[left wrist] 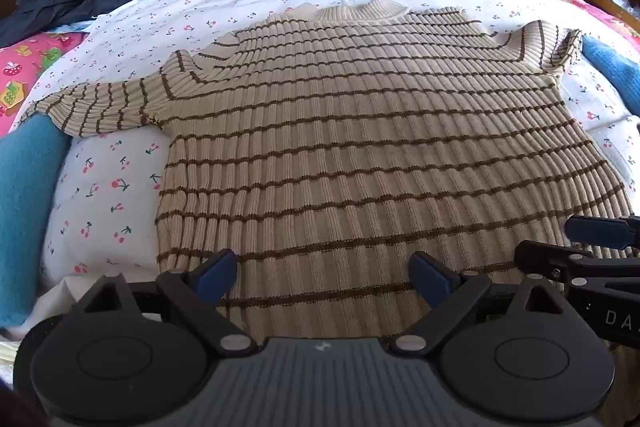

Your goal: Fold small clothes

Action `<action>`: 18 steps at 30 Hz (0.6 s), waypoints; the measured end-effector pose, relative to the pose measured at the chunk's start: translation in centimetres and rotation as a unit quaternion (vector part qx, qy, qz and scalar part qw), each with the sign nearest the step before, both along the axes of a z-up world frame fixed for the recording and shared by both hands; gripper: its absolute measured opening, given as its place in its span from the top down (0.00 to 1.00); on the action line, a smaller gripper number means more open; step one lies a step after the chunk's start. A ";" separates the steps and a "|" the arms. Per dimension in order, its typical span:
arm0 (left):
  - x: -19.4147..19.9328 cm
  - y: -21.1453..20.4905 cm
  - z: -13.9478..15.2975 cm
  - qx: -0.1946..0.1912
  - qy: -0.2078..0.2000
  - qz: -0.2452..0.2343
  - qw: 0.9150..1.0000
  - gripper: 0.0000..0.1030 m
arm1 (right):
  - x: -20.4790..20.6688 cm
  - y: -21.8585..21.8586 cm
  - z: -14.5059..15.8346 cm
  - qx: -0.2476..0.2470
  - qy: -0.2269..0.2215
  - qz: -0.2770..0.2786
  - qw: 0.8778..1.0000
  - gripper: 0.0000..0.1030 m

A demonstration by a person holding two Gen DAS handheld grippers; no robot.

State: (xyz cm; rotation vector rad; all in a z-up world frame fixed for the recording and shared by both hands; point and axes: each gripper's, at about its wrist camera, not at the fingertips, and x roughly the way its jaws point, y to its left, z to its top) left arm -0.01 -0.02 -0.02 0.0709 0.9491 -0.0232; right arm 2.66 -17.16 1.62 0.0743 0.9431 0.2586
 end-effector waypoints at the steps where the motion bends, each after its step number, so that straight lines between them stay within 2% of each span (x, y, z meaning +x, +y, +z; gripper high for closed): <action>1: 0.0 0.0 0.0 -0.001 0.000 0.000 1.000 0.05 | 0.1 -0.1 0.0 0.000 0.000 0.000 1.000 0.47; 2: -0.1 0.1 0.1 -0.001 -0.001 0.000 1.000 0.05 | -0.1 0.3 0.1 -0.023 -0.009 -0.001 1.000 0.47; 13: 0.1 0.1 -0.8 0.001 0.015 0.000 1.000 0.05 | 0.1 0.1 -0.4 -0.015 -0.003 0.006 1.000 0.45; 18: 0.3 -0.2 -1.2 0.008 0.028 -0.002 1.000 0.01 | 0.1 0.2 -0.5 -0.016 -0.003 0.006 1.000 0.45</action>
